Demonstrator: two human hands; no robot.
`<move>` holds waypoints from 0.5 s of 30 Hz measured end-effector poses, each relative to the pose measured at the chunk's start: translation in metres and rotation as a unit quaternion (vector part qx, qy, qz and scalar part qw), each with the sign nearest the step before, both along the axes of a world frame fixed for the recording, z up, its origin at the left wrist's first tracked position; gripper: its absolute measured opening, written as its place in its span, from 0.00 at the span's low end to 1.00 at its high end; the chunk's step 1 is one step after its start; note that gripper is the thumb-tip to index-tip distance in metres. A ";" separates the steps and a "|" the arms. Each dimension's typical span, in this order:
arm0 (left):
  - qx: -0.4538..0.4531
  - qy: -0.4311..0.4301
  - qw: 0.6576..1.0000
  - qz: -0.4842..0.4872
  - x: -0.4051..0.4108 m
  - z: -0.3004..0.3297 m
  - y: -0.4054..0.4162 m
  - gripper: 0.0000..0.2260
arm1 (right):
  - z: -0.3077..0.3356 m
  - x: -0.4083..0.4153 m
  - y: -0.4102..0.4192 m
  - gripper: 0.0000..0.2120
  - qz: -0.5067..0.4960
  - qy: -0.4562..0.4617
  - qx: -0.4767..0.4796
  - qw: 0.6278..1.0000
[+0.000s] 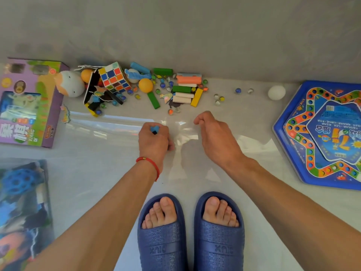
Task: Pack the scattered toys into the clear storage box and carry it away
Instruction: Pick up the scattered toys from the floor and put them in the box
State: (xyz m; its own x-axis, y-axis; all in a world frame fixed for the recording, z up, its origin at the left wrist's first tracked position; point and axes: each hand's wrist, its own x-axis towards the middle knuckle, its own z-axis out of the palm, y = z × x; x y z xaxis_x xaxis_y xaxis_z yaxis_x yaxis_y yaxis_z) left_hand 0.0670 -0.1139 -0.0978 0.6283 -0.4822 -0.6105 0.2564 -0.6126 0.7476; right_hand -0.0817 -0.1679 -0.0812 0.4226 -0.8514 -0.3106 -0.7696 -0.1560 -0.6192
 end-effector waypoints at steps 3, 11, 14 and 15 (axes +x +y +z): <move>0.019 -0.148 0.984 -0.099 0.019 0.001 -0.006 0.01 | -0.007 0.035 -0.016 0.07 0.059 0.031 -0.068 0.995; -0.009 -0.360 0.884 -0.298 0.033 -0.013 -0.015 0.11 | -0.028 0.070 -0.026 0.17 0.152 0.169 -0.152 0.962; -0.007 -0.396 0.860 -0.322 0.038 -0.018 -0.020 0.12 | -0.029 0.062 -0.020 0.11 0.086 0.089 -0.101 0.987; -0.007 -0.407 0.852 -0.330 0.039 -0.019 -0.022 0.11 | -0.026 0.057 -0.015 0.09 0.001 0.019 -0.044 0.999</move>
